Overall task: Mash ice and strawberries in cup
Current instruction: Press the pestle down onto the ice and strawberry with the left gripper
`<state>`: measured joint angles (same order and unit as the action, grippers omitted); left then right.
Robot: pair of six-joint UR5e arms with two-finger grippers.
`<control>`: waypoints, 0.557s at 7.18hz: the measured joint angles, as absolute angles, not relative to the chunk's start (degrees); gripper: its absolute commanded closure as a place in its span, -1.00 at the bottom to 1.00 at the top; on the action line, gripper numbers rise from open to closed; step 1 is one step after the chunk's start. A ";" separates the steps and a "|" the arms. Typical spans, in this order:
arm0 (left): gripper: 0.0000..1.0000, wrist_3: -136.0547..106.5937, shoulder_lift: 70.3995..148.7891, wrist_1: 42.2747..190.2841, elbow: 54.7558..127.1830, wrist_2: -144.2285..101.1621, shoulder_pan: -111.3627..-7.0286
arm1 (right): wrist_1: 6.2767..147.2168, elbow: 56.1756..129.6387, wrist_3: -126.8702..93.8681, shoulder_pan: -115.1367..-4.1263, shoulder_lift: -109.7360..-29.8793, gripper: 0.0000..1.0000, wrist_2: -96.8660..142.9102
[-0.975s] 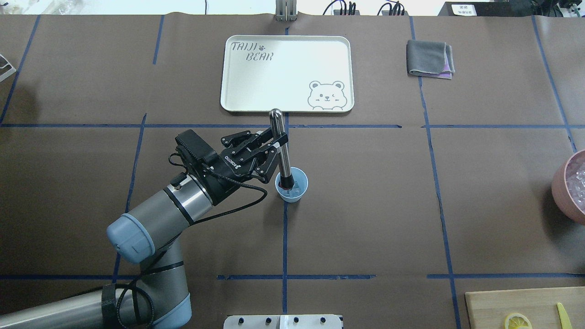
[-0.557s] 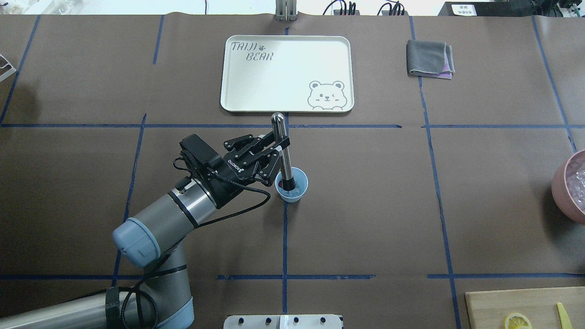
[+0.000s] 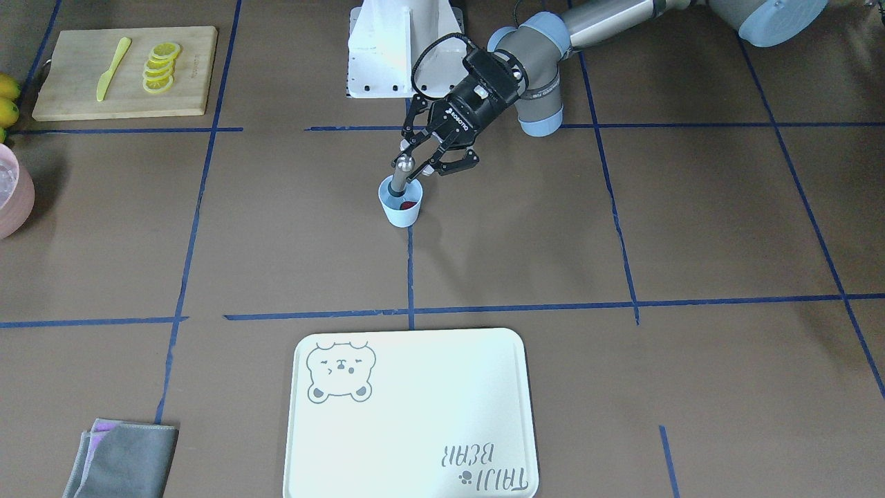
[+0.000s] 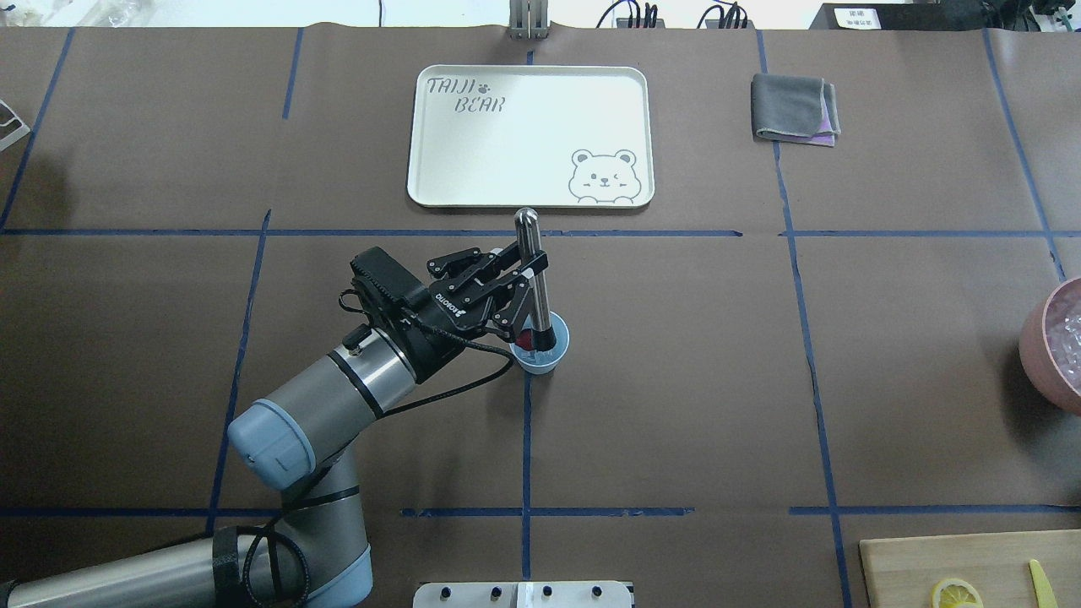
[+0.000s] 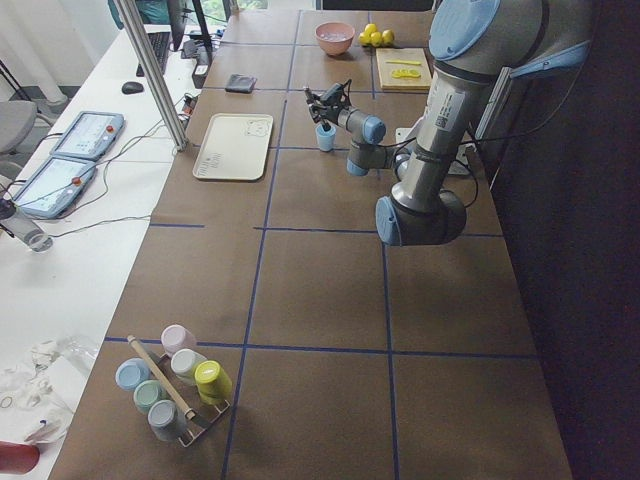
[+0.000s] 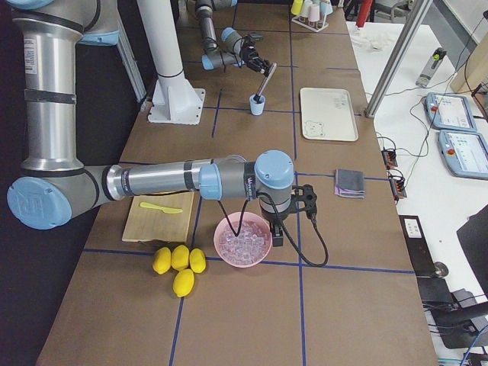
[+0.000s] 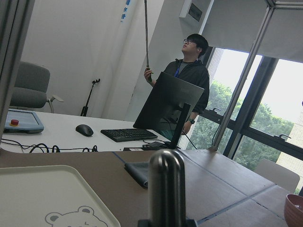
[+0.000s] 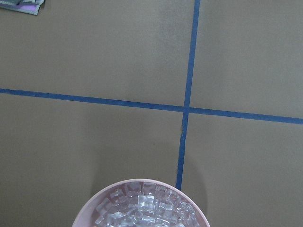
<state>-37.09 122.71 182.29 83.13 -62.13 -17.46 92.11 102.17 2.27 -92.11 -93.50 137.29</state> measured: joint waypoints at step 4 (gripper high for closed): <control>1.00 -37.17 122.27 182.63 81.23 -62.08 -17.12 | 92.11 102.03 2.34 -92.11 -93.43 -0.99 137.17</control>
